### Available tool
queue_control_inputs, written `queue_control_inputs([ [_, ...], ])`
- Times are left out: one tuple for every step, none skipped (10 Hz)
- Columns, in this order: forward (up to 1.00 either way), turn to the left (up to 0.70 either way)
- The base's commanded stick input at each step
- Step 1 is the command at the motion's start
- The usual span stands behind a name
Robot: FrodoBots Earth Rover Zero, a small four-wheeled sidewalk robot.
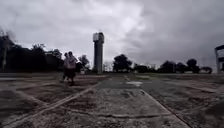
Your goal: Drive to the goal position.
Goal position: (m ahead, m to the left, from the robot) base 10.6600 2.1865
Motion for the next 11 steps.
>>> queue_control_inputs([
  [0.70, 0.00],
  [0.70, 0.00],
  [0.70, 0.00],
  [0.70, 0.00],
  [0.70, 0.00],
  [0.70, 0.00],
  [0.70, 0.00],
  [0.70, 0.00],
  [0.70, 0.00],
  [0.70, 0.00],
  [0.70, 0.00],
])
